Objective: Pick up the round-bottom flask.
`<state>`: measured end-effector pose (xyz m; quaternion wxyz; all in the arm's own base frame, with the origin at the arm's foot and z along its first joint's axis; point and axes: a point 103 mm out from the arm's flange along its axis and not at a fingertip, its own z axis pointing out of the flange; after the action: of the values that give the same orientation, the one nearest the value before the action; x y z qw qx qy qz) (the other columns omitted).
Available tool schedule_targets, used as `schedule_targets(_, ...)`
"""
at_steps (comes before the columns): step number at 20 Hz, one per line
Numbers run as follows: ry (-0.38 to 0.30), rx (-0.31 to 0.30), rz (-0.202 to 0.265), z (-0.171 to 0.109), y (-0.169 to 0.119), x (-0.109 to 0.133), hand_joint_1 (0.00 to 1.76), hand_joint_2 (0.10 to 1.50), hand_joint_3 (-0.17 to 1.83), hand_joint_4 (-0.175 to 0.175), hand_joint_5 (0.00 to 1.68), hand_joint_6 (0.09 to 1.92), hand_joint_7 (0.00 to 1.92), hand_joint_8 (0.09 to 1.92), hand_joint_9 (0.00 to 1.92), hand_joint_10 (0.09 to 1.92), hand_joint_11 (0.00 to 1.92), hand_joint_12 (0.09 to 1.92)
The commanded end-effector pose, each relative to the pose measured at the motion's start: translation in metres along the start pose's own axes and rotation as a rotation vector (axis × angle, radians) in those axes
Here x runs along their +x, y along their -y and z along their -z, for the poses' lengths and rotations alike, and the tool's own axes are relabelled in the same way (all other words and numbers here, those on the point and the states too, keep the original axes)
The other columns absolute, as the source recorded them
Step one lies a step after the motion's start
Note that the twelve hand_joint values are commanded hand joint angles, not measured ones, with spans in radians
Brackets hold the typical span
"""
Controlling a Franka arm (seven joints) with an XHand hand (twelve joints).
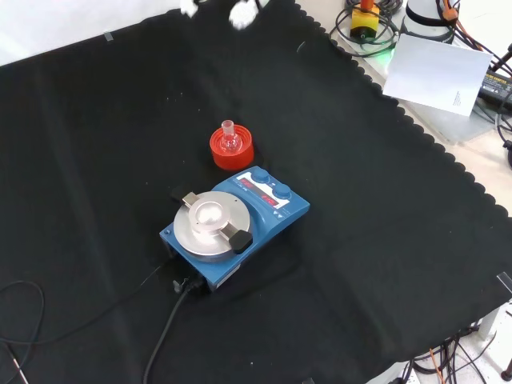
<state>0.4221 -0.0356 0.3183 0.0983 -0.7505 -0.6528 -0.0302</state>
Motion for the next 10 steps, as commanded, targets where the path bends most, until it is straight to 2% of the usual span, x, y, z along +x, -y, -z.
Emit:
schedule_targets(1, -0.1, 0.019, -0.02, -0.073, -0.047, -0.028, 0.57, 1.02, 0.23, -0.04, 0.42, 0.09, 0.27, 0.65, 0.37, 0.72, 0.0, 1.21)
schedule_targets(5, -0.141, 0.032, -0.034, -0.099, -0.042, -0.033, 0.61, 0.93, 0.31, -0.043, 0.46, 0.09, 0.27, 0.66, 0.38, 0.71, 0.0, 1.22)
schedule_targets(10, -0.225, 0.011, -0.032, -0.127, -0.036, -0.033, 0.69, 0.81, 0.38, -0.047, 0.51, 0.09, 0.29, 0.67, 0.4, 0.71, 0.0, 1.23)
